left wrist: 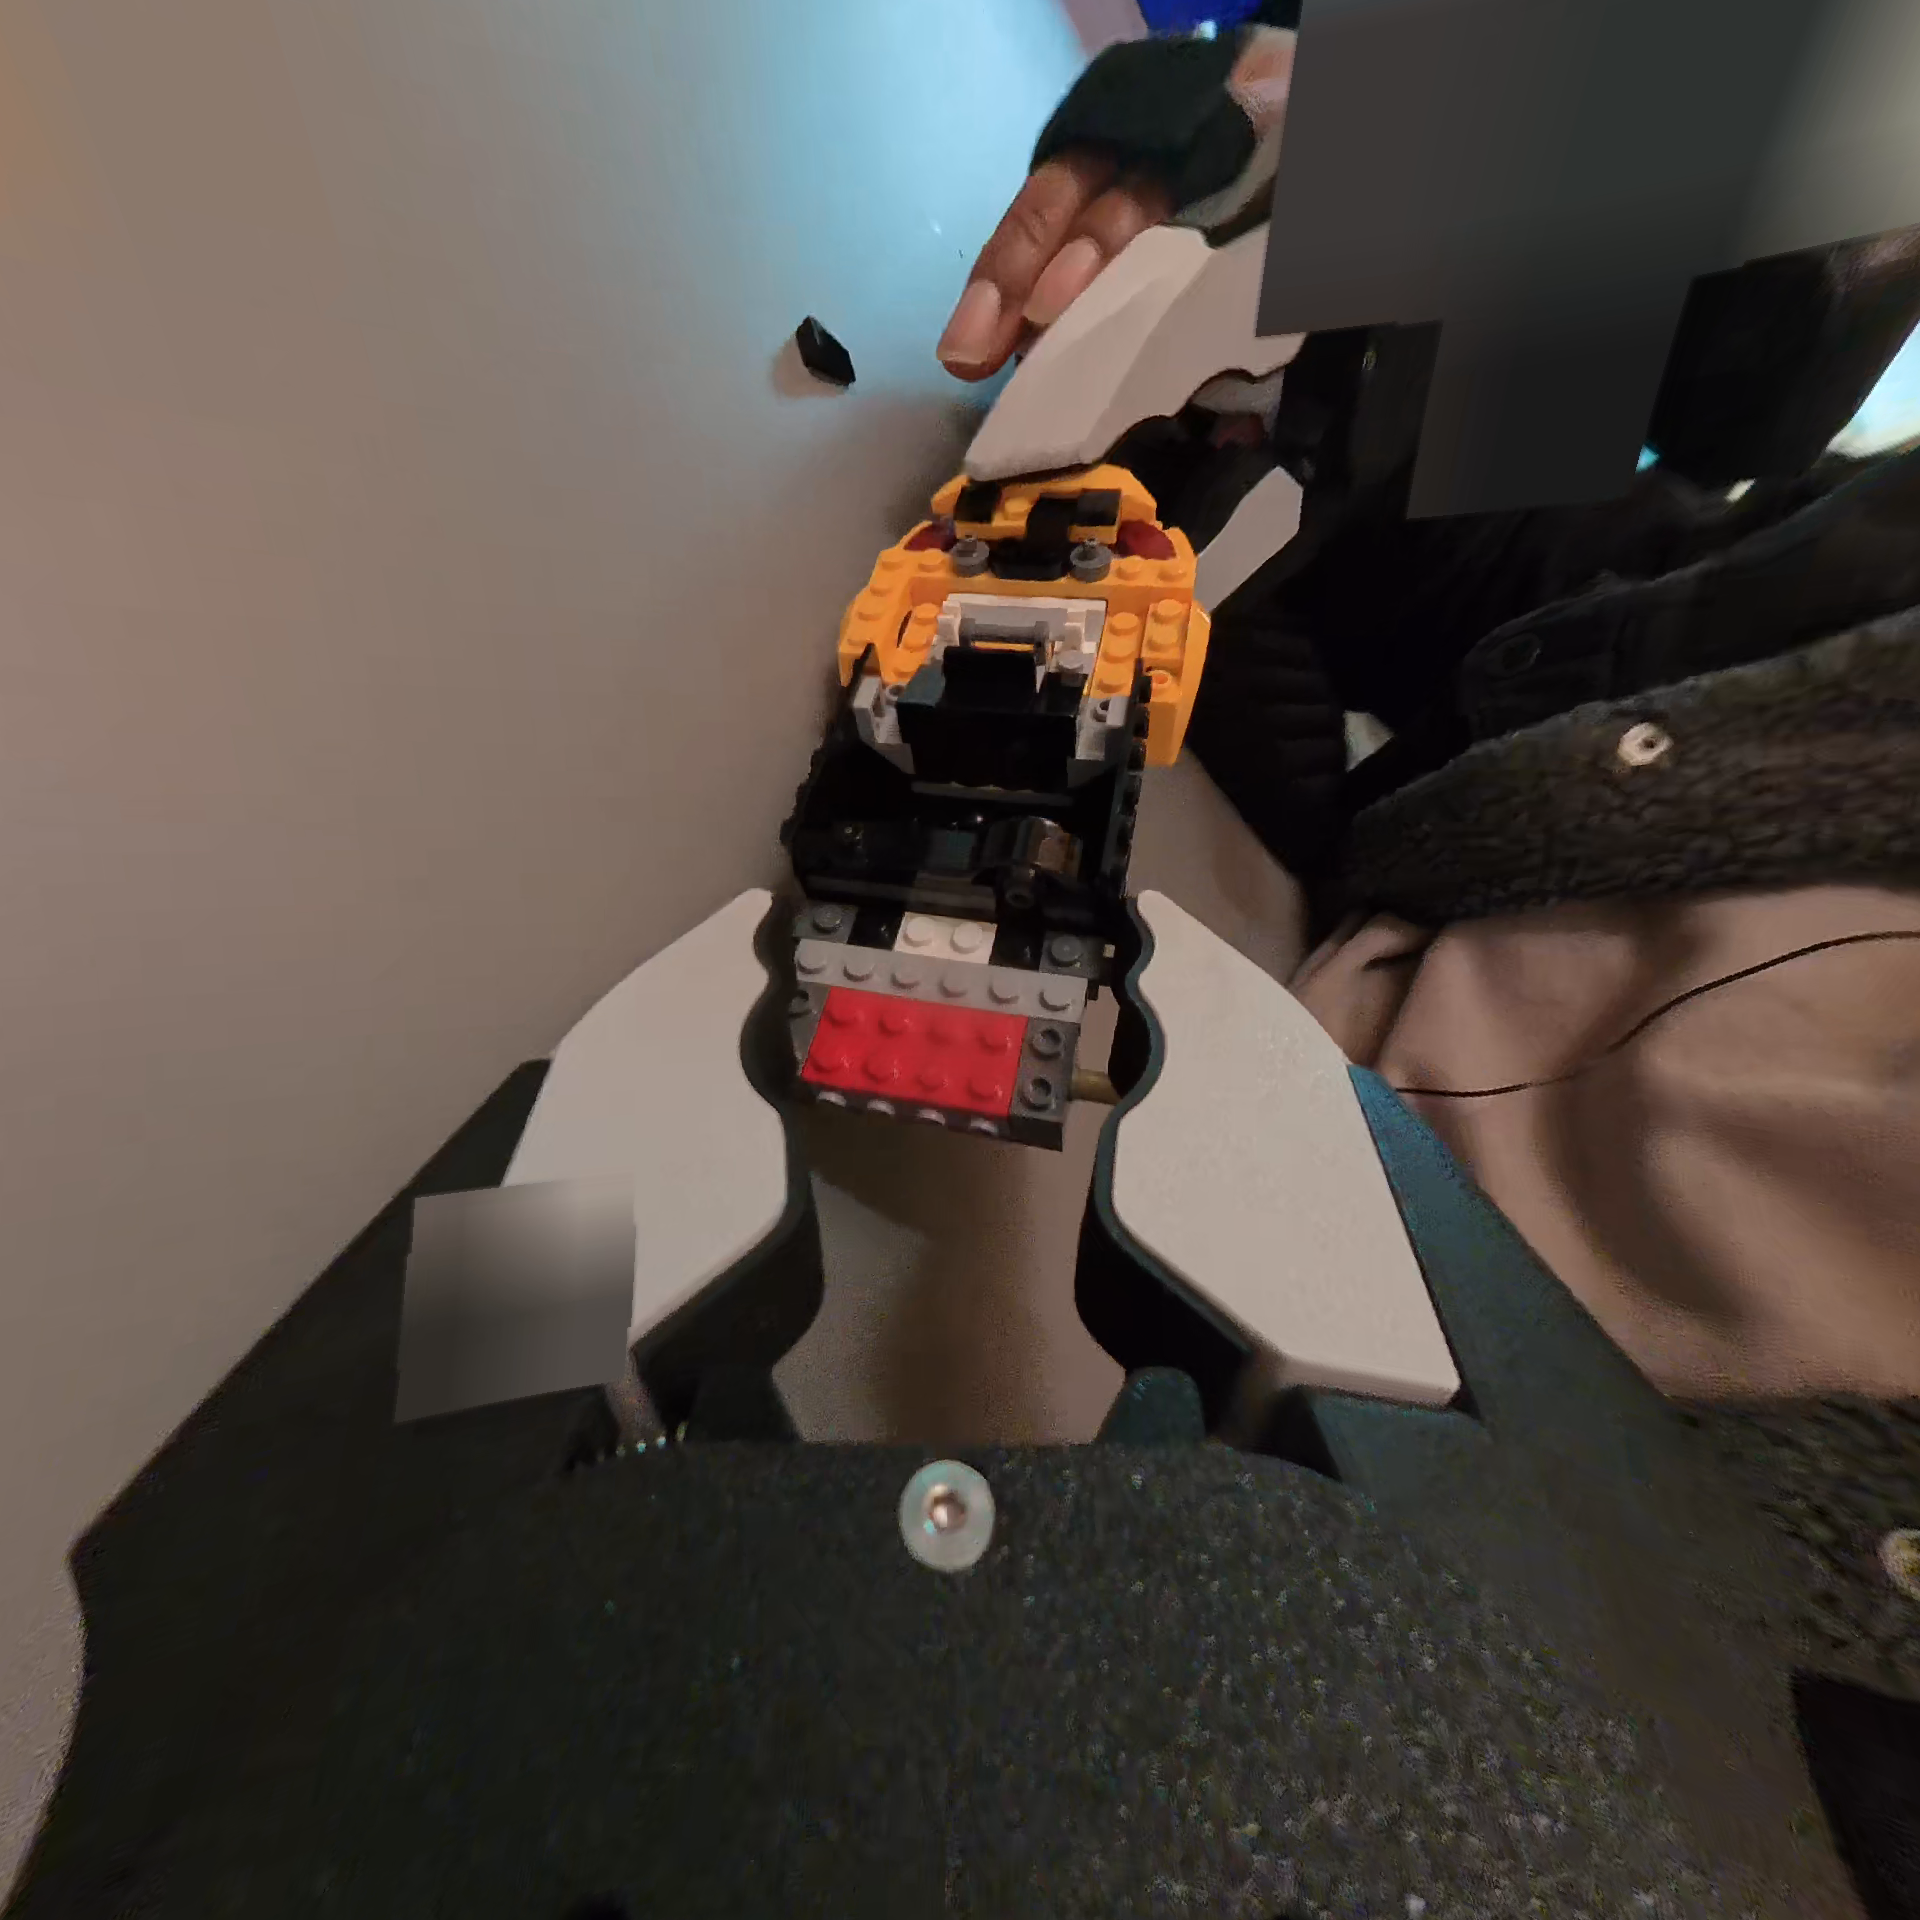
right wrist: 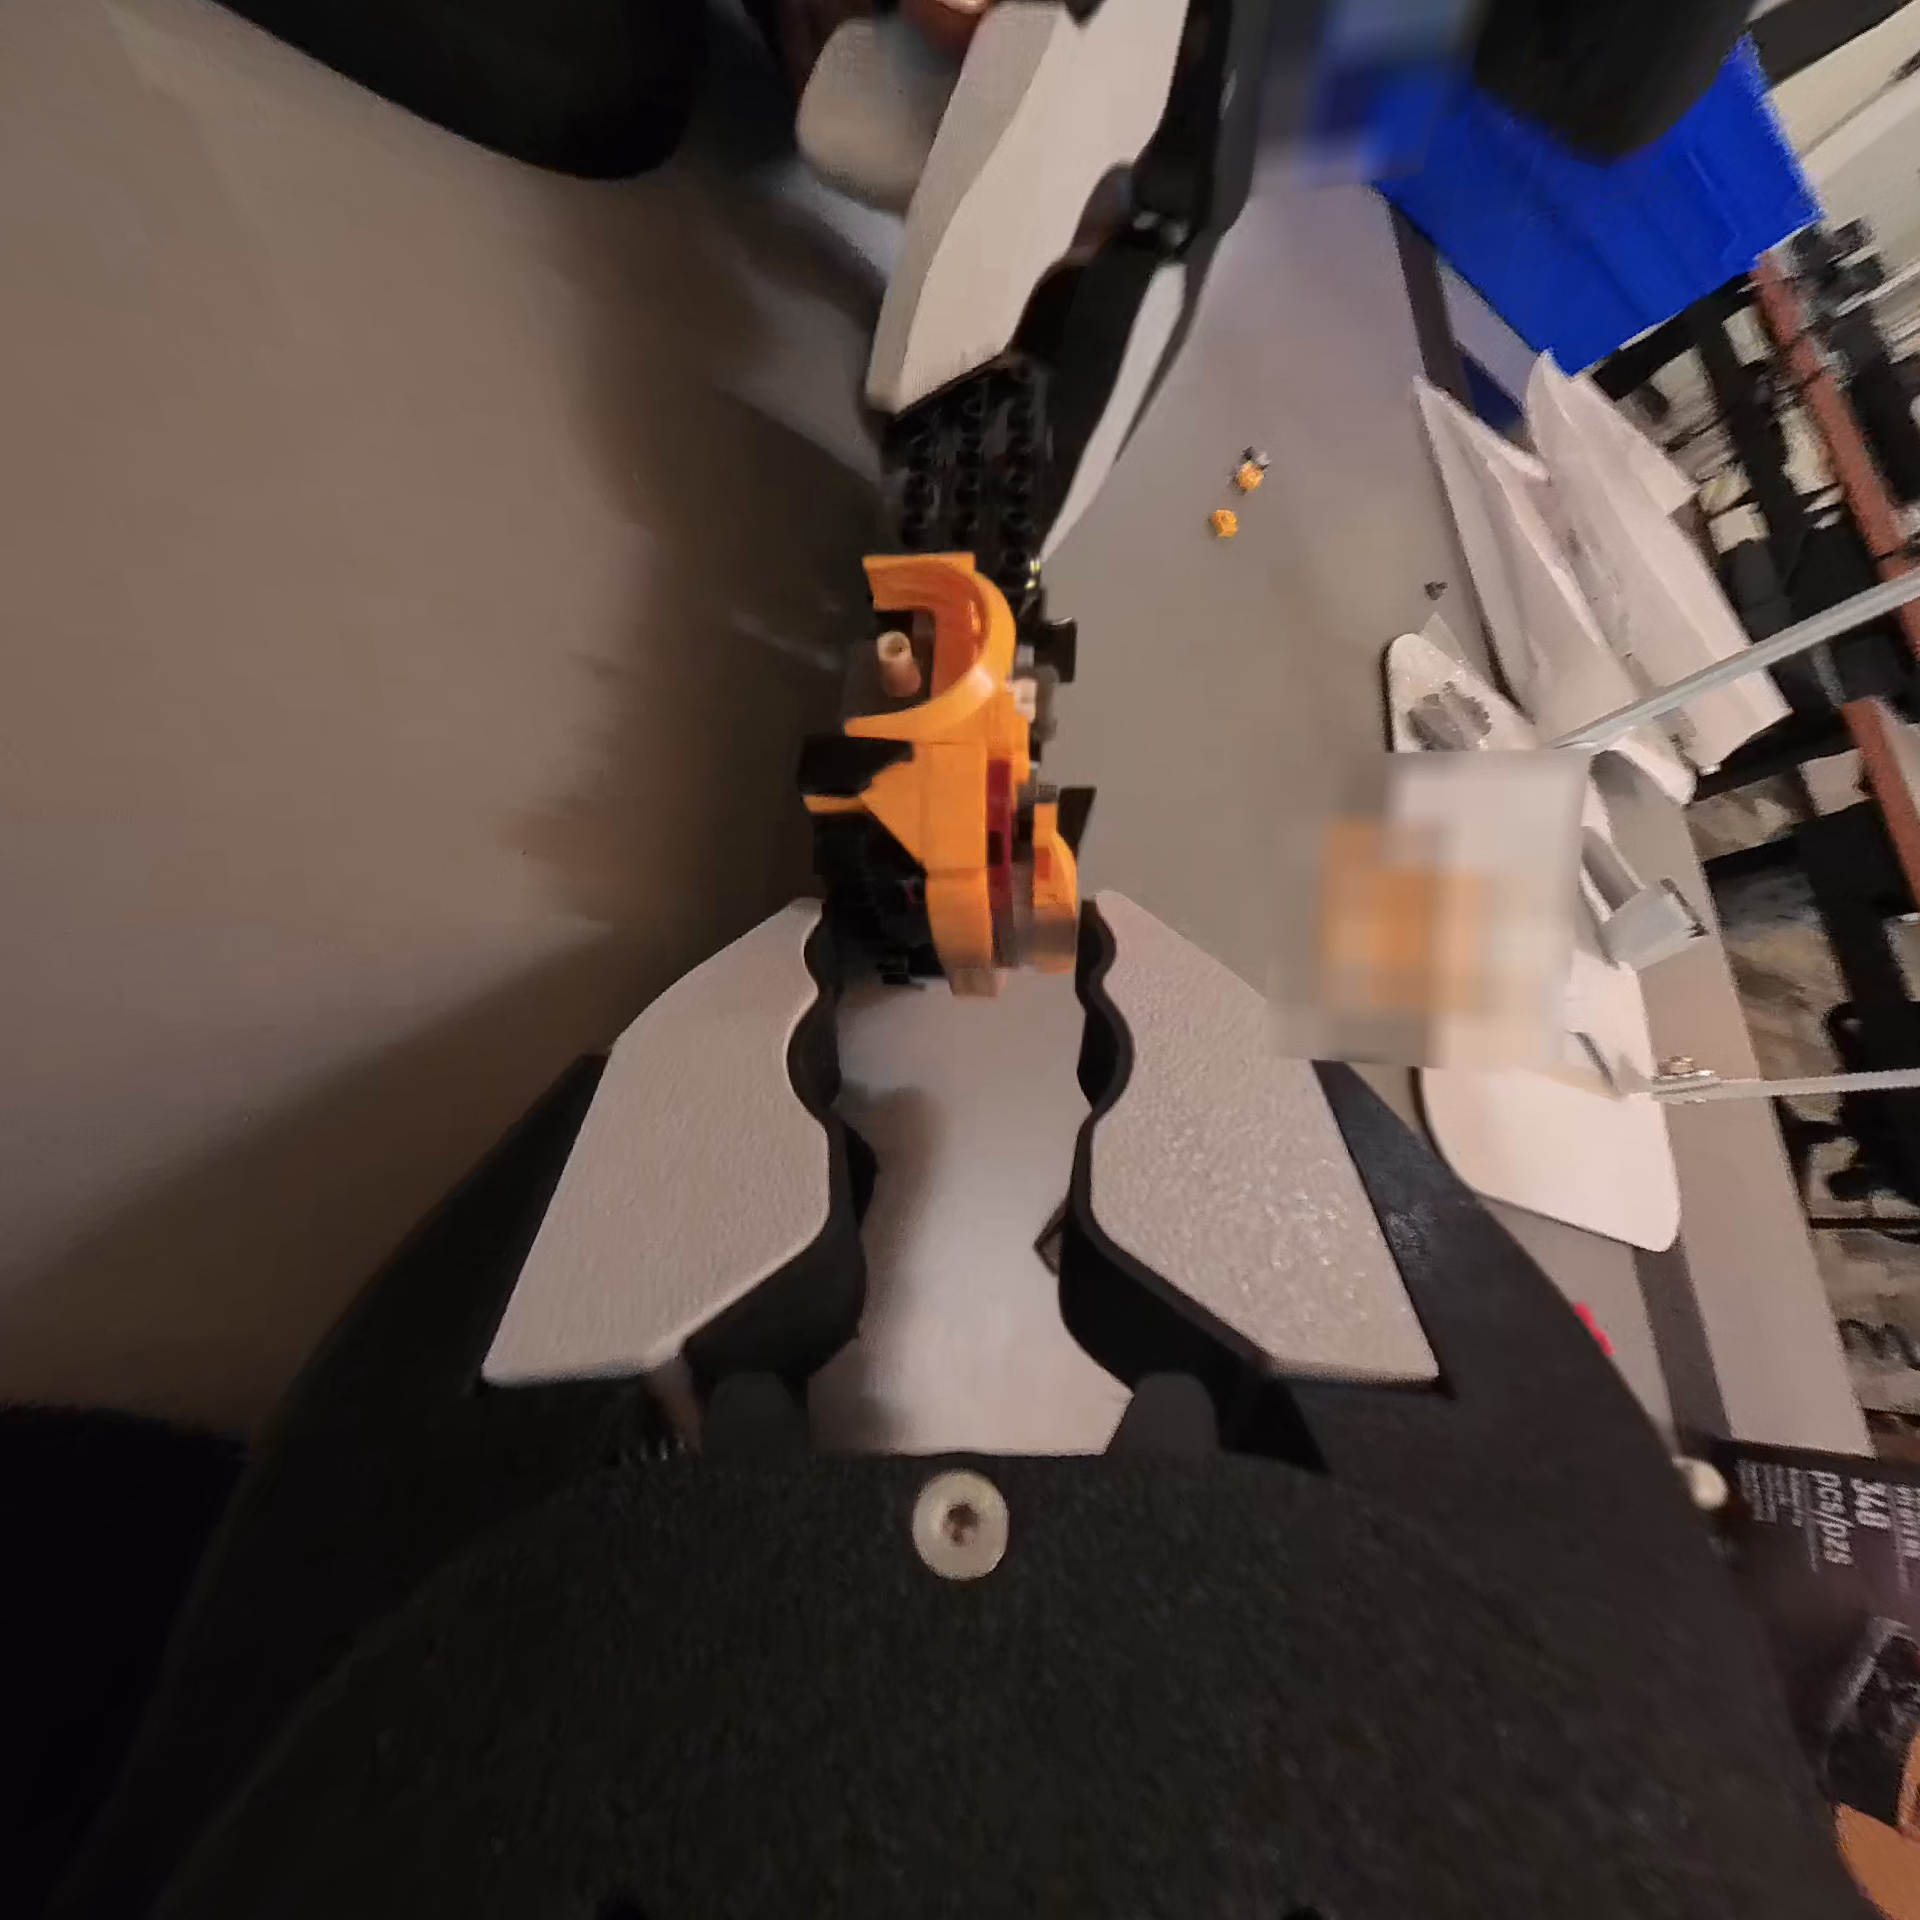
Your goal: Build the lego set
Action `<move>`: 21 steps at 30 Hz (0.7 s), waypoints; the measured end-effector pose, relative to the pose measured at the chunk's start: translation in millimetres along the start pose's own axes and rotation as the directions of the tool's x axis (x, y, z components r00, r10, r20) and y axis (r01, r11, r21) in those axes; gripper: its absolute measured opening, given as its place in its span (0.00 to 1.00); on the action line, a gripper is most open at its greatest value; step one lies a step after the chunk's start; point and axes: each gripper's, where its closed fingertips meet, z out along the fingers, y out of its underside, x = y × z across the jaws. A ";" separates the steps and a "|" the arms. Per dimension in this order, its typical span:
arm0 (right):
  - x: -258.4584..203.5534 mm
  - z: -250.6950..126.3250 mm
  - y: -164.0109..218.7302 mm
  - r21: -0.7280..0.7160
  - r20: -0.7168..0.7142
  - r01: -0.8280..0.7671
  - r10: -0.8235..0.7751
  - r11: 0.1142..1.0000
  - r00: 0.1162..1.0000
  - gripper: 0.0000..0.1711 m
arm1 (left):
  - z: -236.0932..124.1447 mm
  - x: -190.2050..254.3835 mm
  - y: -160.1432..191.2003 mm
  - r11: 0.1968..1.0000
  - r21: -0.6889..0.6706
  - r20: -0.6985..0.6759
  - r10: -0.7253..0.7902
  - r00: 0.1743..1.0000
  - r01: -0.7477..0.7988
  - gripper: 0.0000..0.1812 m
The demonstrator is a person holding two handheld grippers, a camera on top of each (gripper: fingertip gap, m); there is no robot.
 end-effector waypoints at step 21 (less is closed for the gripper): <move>25.7 -33.0 53.6 -0.136 0.006 -0.335 0.339 0.932 0.941 0.15 | 17.5 -15.6 16.3 0.761 -0.300 0.393 0.648 0.652 -0.576 0.32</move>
